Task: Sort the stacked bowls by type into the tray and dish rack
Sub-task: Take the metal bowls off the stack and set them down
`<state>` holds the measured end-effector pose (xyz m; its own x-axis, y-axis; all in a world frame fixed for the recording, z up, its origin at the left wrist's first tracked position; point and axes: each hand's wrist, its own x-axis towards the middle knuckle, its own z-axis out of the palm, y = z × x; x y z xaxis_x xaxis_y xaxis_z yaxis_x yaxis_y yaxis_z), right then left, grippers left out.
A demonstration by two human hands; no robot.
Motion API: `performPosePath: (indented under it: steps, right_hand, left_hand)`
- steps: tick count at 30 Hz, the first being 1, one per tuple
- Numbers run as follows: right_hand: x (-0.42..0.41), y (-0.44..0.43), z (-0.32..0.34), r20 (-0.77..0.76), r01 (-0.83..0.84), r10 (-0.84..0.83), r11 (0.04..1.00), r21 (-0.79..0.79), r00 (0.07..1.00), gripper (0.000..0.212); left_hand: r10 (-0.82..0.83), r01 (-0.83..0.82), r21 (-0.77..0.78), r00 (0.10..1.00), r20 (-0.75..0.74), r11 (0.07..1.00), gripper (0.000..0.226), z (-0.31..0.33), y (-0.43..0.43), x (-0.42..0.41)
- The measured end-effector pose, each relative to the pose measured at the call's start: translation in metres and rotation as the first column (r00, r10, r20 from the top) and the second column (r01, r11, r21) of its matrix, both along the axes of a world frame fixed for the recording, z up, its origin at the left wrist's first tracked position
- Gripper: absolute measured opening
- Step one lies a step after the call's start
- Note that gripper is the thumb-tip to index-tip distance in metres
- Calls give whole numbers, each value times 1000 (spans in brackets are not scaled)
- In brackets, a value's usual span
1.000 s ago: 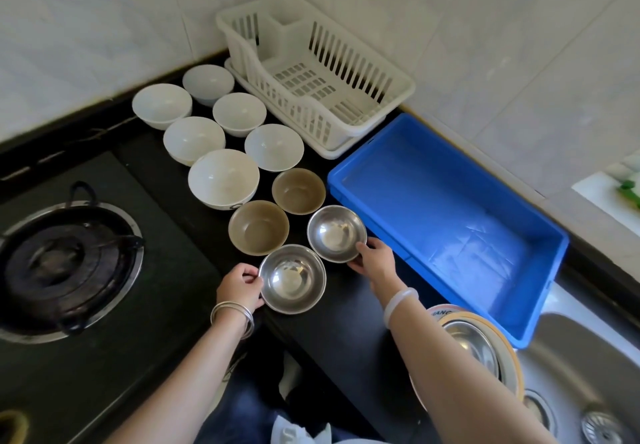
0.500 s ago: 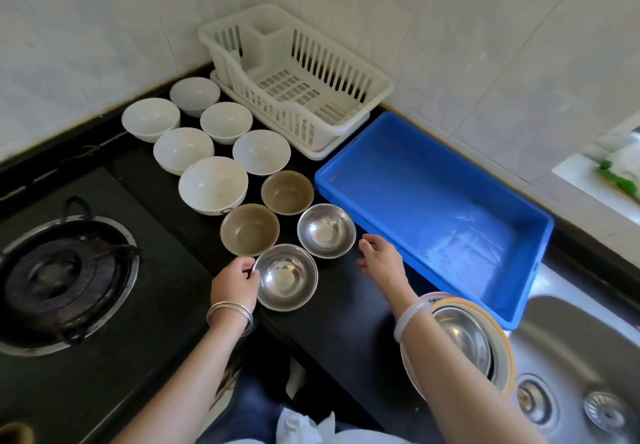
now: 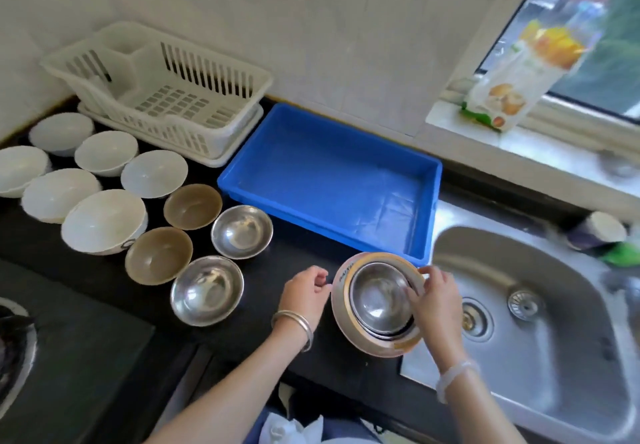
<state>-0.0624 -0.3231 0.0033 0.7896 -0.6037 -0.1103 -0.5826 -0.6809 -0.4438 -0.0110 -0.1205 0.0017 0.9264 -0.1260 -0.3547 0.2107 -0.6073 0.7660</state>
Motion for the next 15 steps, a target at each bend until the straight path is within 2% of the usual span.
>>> performPosePath:
  steps: [3, 9, 15]
  right_hand:
    - [-12, -4, -7, -5, 36, -36, 999, 22, 999, 40]
    - [-11, 0, -15, 22, 87, -89, 995, 56, 996, 47]
    - [-14, -2, -18, 37, 107, -110, 991, 79, 993, 36]
  left_hand:
    - [-89, 89, -12, 996, -12, 996, 25, 1, -25, -5]
    - [-143, 143, 28, 989, -30, 989, 40, -2, -42, -11]
    - [-132, 134, 57, 991, -25, 989, 35, -4, -45, -11]
